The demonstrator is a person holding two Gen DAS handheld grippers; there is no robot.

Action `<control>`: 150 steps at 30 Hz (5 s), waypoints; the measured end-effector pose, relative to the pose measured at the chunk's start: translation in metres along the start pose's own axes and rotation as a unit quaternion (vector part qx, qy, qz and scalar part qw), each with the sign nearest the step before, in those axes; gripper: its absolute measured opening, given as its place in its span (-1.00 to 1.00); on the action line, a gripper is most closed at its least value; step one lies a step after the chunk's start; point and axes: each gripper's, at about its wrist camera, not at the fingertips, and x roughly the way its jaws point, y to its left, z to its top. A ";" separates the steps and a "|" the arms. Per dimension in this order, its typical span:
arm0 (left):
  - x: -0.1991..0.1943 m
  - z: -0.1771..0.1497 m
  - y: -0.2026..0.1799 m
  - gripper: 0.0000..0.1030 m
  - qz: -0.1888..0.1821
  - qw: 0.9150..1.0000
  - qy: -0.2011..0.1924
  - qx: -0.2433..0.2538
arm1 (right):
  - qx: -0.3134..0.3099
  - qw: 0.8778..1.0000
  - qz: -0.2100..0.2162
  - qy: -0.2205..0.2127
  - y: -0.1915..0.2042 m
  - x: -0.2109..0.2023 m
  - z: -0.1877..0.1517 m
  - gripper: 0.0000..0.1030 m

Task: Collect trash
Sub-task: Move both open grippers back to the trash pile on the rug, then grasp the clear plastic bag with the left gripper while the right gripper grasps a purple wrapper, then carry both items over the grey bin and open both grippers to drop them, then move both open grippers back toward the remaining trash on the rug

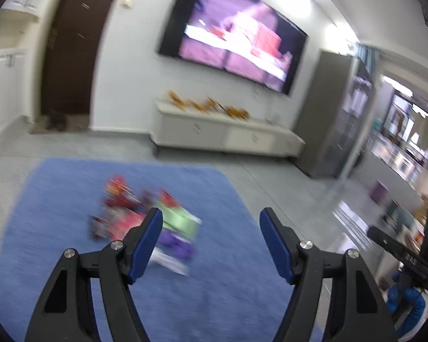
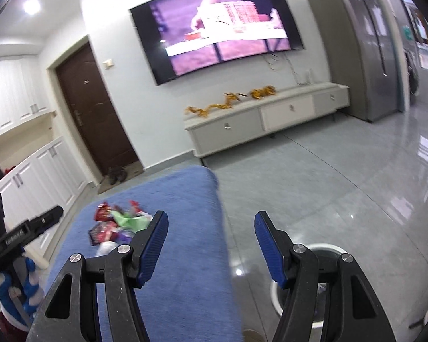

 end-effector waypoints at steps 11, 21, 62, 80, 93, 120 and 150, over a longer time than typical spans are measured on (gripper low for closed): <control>-0.129 0.078 0.109 0.34 0.170 0.976 -0.134 -0.004 | -0.057 0.997 0.055 -0.011 0.059 0.002 0.012 0.18; -0.085 0.051 0.137 0.34 0.154 0.985 -0.076 -0.020 | -0.074 0.992 0.098 0.039 0.087 0.059 0.004 0.17; 0.134 -0.089 0.091 -0.35 -0.003 0.982 0.180 0.057 | -0.105 0.947 0.184 0.242 0.131 0.260 -0.072 -0.60; 0.011 -0.070 0.063 -0.35 -0.001 0.995 0.093 0.036 | -0.076 0.967 0.198 0.140 0.096 0.085 -0.068 -0.62; 0.035 -0.057 -0.081 -0.35 -0.075 0.983 0.109 0.127 | -0.021 0.993 0.101 0.058 -0.024 0.019 -0.059 -0.62; 0.254 -0.136 -0.312 0.22 -0.209 0.917 0.287 0.182 | 0.197 0.959 -0.135 0.151 -0.262 0.074 -0.128 -0.11; 0.108 -0.046 -0.144 0.23 -0.044 0.985 0.106 0.125 | 0.075 0.992 -0.076 0.062 -0.098 0.001 -0.039 -0.07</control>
